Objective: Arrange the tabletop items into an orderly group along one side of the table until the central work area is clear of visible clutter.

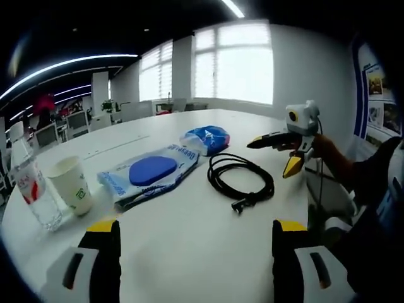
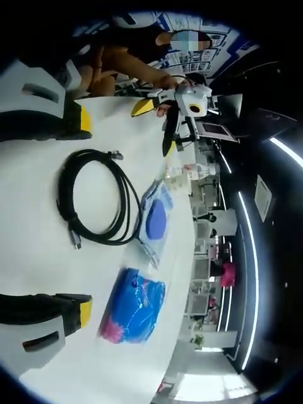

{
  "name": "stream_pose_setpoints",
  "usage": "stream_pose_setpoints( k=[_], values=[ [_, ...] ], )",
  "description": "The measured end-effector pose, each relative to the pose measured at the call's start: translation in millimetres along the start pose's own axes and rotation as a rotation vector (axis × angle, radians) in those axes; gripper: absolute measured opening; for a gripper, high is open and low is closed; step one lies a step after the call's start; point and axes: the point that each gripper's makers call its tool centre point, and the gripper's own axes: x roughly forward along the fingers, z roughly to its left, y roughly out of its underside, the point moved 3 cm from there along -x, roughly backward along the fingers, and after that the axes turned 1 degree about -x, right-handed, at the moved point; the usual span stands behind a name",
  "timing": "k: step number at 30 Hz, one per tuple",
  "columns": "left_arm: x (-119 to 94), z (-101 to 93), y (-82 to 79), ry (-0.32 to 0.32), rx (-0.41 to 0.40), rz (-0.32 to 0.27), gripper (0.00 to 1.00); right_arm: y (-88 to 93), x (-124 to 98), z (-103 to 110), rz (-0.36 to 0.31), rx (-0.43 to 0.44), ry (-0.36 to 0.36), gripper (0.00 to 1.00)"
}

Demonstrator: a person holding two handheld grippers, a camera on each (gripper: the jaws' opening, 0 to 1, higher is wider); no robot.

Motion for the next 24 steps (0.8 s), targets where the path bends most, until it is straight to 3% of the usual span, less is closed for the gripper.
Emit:
stream_pose_setpoints(
  k=[24],
  values=[
    [-29.4,14.1,3.6,-0.024,0.004,-0.056,1.00,2.3,-13.5,-3.3,-0.016,0.010,0.039,0.96]
  ],
)
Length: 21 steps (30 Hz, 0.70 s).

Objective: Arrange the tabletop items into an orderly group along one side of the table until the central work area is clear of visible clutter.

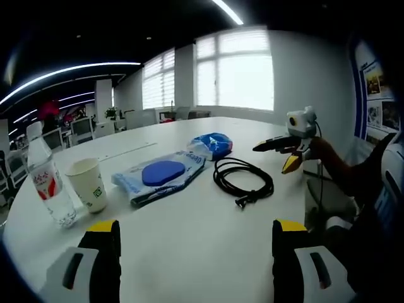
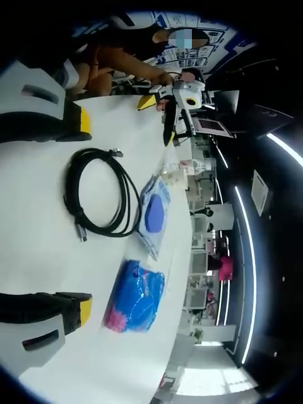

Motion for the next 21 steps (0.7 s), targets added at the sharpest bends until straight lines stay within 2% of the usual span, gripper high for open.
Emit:
stream_pose_setpoints(
  k=[7,13,21],
  values=[
    [-16.5,11.7,4.5,-0.024,0.001,-0.009,1.00,7.1,-3.9,-1.5,0.008,-0.006,0.024,0.95],
    [-26.8,16.8,8.6,-0.040,-0.007,-0.024,1.00,7.4,-8.2,-3.9,-0.015,0.021,0.035,0.94],
    [-41.6,20.6,15.1,-0.053,-0.007,-0.041,0.99,7.9,-11.7,0.4,-0.027,0.021,0.023,0.95]
  ],
)
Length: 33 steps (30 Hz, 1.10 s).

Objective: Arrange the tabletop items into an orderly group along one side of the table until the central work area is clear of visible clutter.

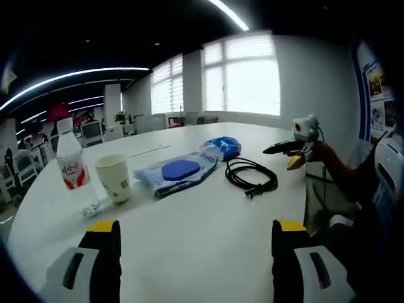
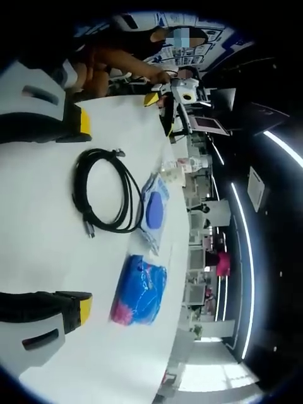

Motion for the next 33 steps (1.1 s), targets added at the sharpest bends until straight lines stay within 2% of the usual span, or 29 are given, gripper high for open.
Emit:
stream_pose_setpoints(
  k=[4,15,23,33],
  values=[
    [-4.8,1.0,6.4,-0.001,0.001,0.007,0.99,2.2,-2.0,-3.9,0.005,-0.006,0.026,0.95],
    [-22.0,12.8,20.8,-0.028,-0.006,0.025,0.99,4.5,-7.8,-2.8,0.001,0.007,0.029,0.95],
    [-40.3,21.9,27.6,-0.056,-0.012,0.024,0.99,10.0,-15.3,-7.0,0.015,0.011,0.044,0.95],
    [-61.2,35.0,40.8,-0.101,-0.046,0.010,0.98,8.5,-28.1,-13.3,-0.010,0.028,0.070,0.94]
  ],
)
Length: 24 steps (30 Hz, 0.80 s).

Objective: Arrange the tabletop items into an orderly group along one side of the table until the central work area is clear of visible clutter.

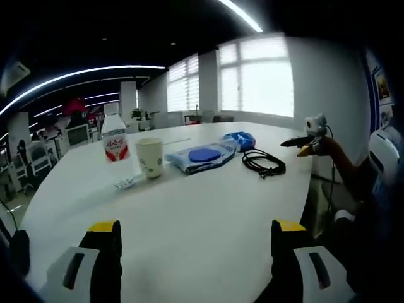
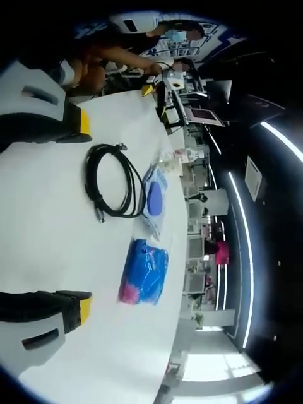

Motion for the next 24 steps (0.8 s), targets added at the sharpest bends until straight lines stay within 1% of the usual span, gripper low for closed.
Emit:
stream_pose_setpoints(
  k=[6,10,12,24],
  values=[
    [-6.9,6.8,4.6,-0.018,-0.017,-0.006,0.98,2.6,-2.2,-1.4,0.004,0.005,0.010,0.94],
    [-9.9,9.2,11.3,-0.024,-0.016,0.017,0.98,5.1,-3.1,-1.7,0.012,0.008,0.014,0.94],
    [-12.8,10.9,13.0,-0.028,-0.020,0.016,0.98,6.0,-4.0,-2.8,0.014,0.009,0.018,0.94],
    [-26.9,16.4,16.4,-0.035,-0.011,0.038,0.98,9.6,-14.0,-9.0,0.025,0.013,0.034,0.95]
  ],
)
